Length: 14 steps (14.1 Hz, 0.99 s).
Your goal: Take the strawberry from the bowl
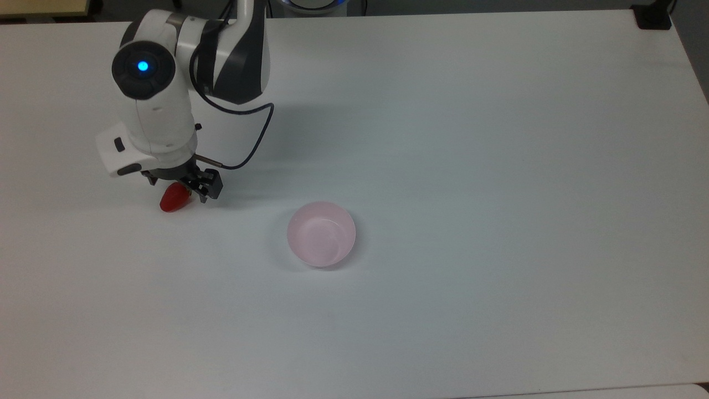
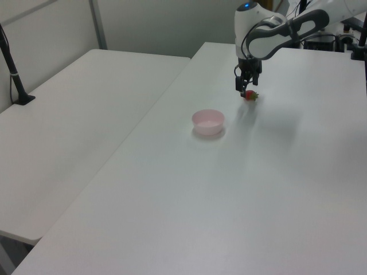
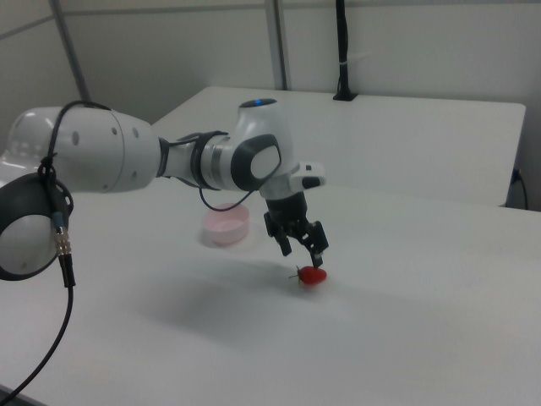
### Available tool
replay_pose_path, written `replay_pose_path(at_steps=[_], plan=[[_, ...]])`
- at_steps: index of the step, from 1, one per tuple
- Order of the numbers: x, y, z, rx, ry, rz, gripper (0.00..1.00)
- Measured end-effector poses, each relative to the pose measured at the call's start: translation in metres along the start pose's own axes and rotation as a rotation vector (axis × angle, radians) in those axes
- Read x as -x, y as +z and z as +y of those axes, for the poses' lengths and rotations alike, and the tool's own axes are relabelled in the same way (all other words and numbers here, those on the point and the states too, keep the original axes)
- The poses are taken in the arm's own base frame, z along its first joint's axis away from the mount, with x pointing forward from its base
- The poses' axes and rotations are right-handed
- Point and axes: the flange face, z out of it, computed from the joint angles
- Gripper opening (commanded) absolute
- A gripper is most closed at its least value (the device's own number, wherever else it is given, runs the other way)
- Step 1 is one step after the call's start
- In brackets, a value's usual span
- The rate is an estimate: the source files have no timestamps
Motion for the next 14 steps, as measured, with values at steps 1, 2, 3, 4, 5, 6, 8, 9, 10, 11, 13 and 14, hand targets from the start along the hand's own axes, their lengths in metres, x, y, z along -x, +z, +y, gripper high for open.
replay_pose_path(at_steps=[1, 2, 3, 4, 5, 6, 8, 9, 10, 11, 13, 14], plan=[[0.0, -0.018, -0.003, -0.003, -0.004, 0.021, 1.0], [0.002, -0.03, -0.007, -0.004, -0.01, 0.026, 1.0], [0.006, -0.048, -0.015, -0.004, -0.022, 0.026, 1.0], [0.013, -0.078, -0.031, -0.003, -0.047, 0.031, 1.0], [0.02, -0.099, -0.042, -0.001, -0.064, 0.033, 1.0], [0.03, -0.125, -0.056, -0.003, -0.083, 0.035, 1.0], [0.059, -0.189, -0.086, -0.051, -0.107, 0.055, 1.0], [0.069, -0.21, -0.091, -0.07, -0.093, 0.059, 1.0], [0.076, -0.22, -0.093, -0.074, -0.083, 0.053, 1.0], [0.084, -0.228, -0.093, -0.072, -0.079, 0.035, 1.0], [0.1, -0.24, -0.101, -0.063, -0.095, -0.001, 1.0], [0.104, -0.243, -0.104, -0.062, -0.102, -0.003, 1.0]])
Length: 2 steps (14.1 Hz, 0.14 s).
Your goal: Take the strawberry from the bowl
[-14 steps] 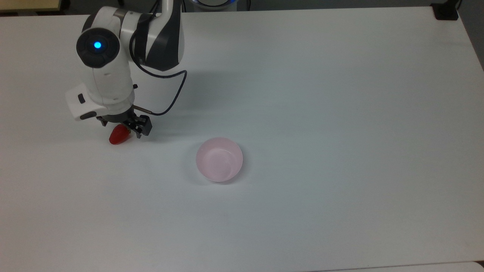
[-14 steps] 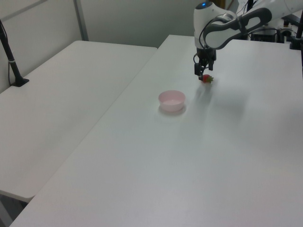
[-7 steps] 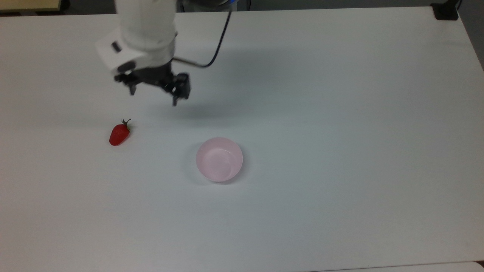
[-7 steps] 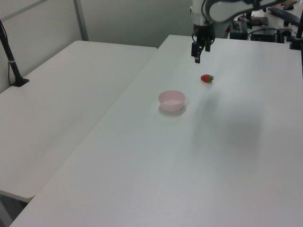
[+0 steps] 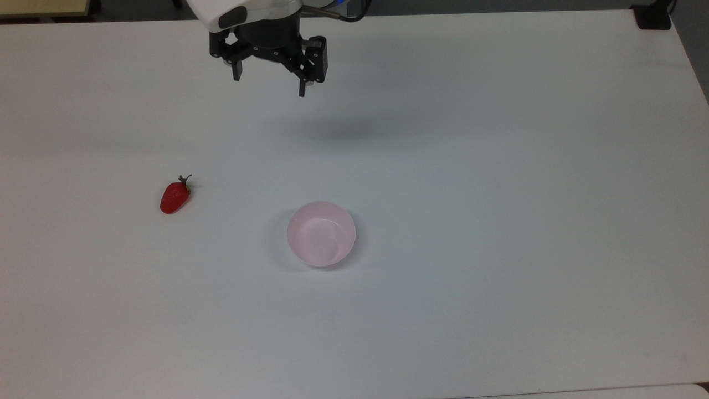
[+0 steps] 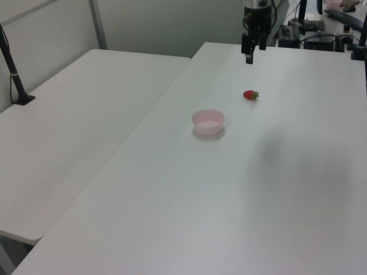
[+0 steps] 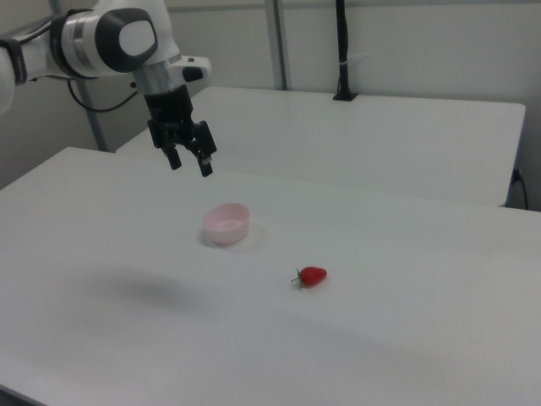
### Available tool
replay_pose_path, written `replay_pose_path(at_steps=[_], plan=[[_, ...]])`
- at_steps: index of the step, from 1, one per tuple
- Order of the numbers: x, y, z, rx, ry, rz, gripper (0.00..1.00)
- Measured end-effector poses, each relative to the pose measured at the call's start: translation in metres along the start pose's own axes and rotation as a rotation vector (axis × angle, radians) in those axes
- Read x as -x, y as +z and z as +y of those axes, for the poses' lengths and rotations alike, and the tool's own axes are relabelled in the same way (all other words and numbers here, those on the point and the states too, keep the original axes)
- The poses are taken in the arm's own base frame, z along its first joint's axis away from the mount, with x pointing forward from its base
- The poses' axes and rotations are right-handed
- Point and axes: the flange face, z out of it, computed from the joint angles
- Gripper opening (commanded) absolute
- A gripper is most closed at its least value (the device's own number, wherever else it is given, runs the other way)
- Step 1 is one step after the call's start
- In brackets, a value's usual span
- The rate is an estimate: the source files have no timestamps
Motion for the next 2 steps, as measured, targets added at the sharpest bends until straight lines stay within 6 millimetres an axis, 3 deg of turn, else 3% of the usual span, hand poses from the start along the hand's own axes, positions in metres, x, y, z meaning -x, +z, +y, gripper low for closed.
replay_pose_path(at_steps=[2], plan=[[0.009, -0.0049, -0.0054, 0.006, -0.012, -0.025, 1.0]])
